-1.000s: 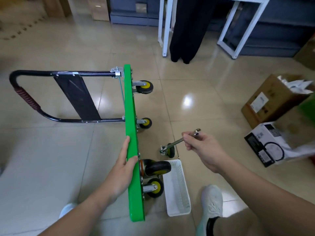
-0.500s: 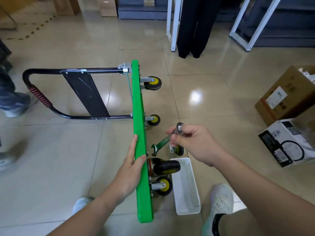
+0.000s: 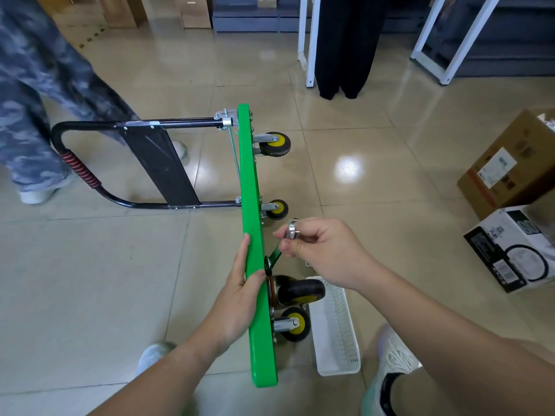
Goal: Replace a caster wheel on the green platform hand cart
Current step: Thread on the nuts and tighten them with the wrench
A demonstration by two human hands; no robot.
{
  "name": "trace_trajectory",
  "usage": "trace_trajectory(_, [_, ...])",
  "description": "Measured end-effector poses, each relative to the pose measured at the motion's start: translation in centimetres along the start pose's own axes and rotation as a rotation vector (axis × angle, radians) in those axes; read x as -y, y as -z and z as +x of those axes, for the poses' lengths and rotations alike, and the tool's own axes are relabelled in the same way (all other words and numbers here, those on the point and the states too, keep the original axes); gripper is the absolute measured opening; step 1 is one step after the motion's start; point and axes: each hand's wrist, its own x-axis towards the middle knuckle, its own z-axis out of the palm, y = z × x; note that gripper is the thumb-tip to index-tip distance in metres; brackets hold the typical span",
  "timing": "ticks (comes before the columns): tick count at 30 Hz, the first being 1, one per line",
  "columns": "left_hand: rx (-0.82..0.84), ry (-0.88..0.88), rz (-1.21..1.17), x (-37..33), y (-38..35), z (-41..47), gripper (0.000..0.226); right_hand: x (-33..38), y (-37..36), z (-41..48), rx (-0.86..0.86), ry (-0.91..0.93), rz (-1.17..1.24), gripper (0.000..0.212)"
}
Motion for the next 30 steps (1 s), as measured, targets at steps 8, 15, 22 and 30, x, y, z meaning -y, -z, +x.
trace_trajectory(8, [0.009, 0.024, 0.003, 0.1, -0.1, 0.1, 0.066, -0.8, -1.2, 1.0, -0.013, 0.006, -0.049, 0.018])
trace_trajectory(15, [0.008, 0.023, 0.024, -0.2, 0.0, -0.1, 0.067, -1.5, -1.7, 1.0, -0.012, 0.029, 0.023, 0.021])
trace_trajectory(22, [0.009, 0.014, 0.018, -0.2, 0.1, -0.1, 0.067, -1.9, -1.7, 1.5, 0.002, 0.023, 0.089, 0.02])
trace_trajectory(30, [0.016, 0.023, -0.025, -0.1, 0.1, -0.2, 0.072, -2.2, -1.5, 4.4, -0.047, -0.009, 0.078, 0.014])
